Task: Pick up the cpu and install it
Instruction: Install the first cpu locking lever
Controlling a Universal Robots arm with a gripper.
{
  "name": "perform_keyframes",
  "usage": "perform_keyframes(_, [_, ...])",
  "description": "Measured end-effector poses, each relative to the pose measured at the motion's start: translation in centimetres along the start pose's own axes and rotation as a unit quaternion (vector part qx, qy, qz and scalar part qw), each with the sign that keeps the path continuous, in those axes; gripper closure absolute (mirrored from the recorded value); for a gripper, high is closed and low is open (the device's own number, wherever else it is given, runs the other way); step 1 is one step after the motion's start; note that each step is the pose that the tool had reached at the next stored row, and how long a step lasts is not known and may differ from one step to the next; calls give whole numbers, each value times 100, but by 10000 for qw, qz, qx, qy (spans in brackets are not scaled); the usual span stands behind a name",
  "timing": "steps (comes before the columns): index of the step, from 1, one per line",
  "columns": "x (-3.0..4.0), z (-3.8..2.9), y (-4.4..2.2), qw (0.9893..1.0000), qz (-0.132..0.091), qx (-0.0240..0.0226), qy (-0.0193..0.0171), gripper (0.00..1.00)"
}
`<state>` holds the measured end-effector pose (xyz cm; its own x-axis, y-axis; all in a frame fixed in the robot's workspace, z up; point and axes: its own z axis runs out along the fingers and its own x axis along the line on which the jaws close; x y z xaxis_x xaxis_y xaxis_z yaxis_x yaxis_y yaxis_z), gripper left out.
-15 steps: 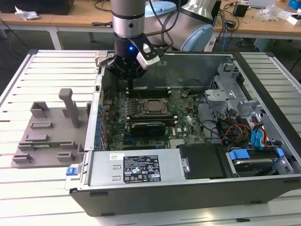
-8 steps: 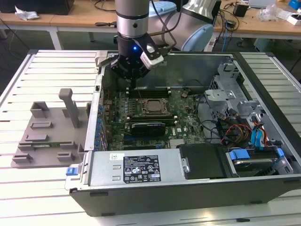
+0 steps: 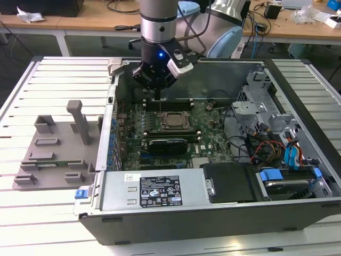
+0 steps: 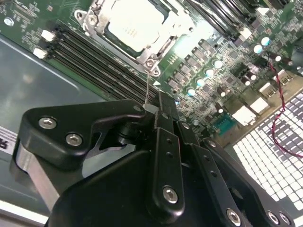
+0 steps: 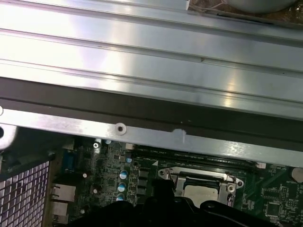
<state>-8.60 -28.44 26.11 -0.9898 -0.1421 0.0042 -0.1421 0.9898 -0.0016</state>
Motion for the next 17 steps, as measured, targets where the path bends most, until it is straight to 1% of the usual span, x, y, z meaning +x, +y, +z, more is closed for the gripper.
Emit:
perform_keyframes(3, [-20,-1,-3,10000,0,0,2,89])
perform_keyframes(11, [-29,3,-4,10000,-1,-1,0,89])
perform_keyframes(13, [-56,6,-8,10000,0,0,4,89])
perform_keyframes(15, [-107,14,-15,10000,0,-1,10,89])
perform_keyframes(17, [-131,21,-19,10000,0,-2,13,89])
